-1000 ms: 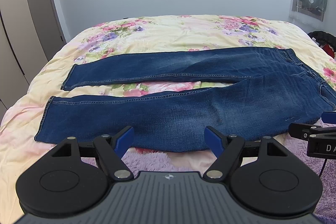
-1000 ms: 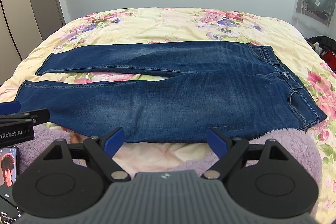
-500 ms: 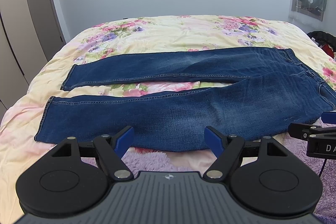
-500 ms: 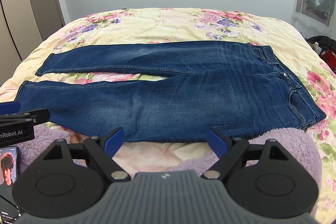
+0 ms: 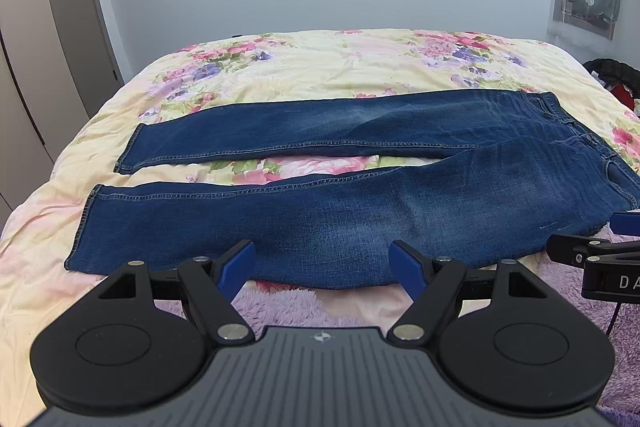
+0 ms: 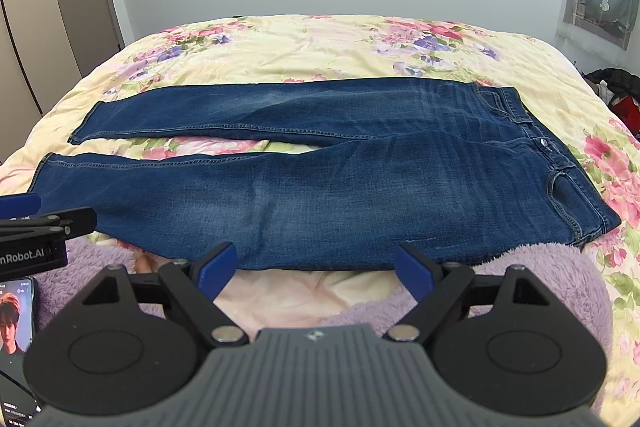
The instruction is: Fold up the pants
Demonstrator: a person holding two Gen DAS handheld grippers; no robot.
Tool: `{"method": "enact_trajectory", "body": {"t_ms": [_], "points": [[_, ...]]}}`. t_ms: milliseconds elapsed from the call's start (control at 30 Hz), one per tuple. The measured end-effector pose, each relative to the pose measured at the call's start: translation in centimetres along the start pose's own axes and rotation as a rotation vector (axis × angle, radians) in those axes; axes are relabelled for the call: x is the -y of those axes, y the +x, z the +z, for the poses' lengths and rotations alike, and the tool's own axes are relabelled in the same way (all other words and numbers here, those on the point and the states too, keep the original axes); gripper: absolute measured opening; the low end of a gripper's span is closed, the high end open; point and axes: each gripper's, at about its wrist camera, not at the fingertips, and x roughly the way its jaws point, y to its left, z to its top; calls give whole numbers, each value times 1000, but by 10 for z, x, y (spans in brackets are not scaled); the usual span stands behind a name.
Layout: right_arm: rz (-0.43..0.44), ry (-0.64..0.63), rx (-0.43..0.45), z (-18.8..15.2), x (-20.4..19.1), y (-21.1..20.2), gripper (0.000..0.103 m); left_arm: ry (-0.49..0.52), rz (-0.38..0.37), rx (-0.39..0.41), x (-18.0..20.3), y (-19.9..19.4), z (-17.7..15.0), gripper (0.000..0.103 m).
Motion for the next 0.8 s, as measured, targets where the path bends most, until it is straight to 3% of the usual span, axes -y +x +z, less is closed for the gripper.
{"method": "enact_trajectory", "body": {"t_ms": [300, 500, 633, 700, 800], "points": [[9, 0, -2, 2, 4, 1, 82, 41, -3, 22, -5, -1, 2, 89], [12, -1, 51, 20, 49, -1, 82, 54, 37, 66, -62, -6, 20, 88], [-86, -4, 45, 41, 97, 3, 82, 73, 98, 52, -106, -1, 32, 80], [-133, -47, 70, 50, 124, 3, 82, 92, 122, 35, -124, 6, 36, 79], [-209, -99, 78, 67, 162, 1, 82, 136, 156, 3, -145, 19, 38, 70]]}}
